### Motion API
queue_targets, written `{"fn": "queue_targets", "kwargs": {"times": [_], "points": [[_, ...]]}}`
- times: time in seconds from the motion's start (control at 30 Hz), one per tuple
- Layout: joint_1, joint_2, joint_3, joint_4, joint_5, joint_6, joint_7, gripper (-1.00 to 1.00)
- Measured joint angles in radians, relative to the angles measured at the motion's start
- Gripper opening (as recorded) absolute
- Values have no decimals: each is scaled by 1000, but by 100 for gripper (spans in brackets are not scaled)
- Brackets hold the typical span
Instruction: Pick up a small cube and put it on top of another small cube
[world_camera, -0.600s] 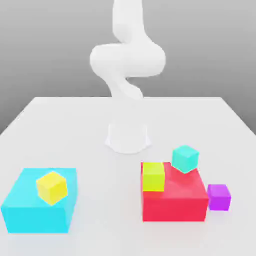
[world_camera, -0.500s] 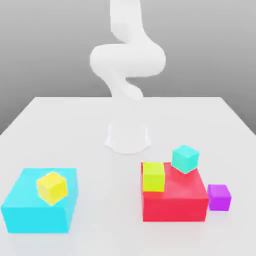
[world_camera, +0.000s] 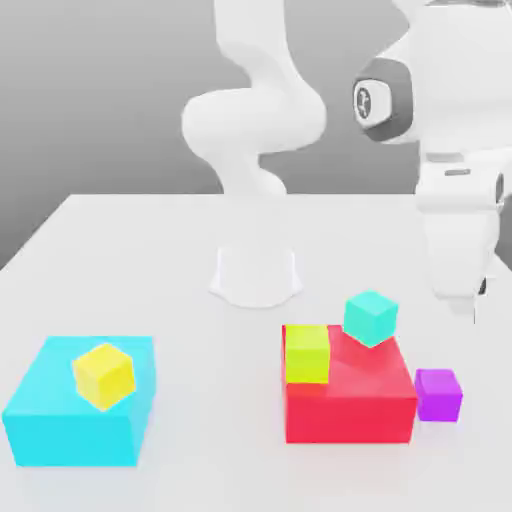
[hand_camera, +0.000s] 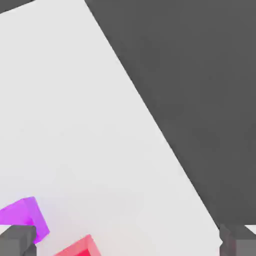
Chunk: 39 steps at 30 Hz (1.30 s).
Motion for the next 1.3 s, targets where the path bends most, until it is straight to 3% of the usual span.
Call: {"fn": "queue_targets", "kwargs": {"times": [0.13,0.33,0.37,0.63,0.8,0.97,1.3], "points": [[57,144,24,-56,-79,80,-78,0],[101,362,-25,-34,-157,248,-51,0],[107,384,-32,-30,-161,266,-47,-100],[102,358,-25,-35,-158,244,-50,-100],[81,188,5,-67,-100,106,-92,-100],[-1,9,-44,-109,-37,-32,-108,-100],[-175,-350,-137,-196,-80,-303,-11,-100]]}}
